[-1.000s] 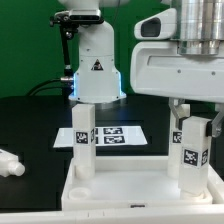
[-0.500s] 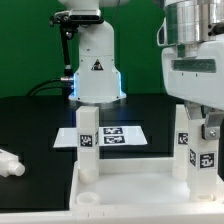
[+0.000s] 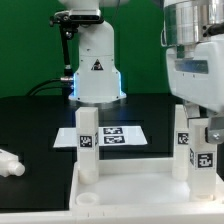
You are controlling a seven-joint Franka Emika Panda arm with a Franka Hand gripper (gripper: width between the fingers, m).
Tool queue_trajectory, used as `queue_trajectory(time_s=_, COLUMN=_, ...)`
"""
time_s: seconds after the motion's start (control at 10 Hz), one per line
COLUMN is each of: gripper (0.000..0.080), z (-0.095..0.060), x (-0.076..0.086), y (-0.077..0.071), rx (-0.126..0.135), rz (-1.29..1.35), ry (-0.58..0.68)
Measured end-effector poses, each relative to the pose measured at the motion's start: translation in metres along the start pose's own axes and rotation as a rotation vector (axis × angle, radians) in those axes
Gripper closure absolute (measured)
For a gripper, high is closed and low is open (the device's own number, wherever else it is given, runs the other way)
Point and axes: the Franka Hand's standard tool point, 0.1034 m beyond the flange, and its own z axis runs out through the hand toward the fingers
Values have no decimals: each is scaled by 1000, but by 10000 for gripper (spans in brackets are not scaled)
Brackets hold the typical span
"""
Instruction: Assemble desk
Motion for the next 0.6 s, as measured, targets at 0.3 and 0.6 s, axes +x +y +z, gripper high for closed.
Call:
queue_trajectory(time_s=0.3, gripper=152, z=2, x=-6, y=5, rx=-9, rz=-328, ry=-3)
queue_trajectory(time_s=0.6, gripper=151, z=2, x=-3, y=5, rx=-11, rz=-551, ry=1)
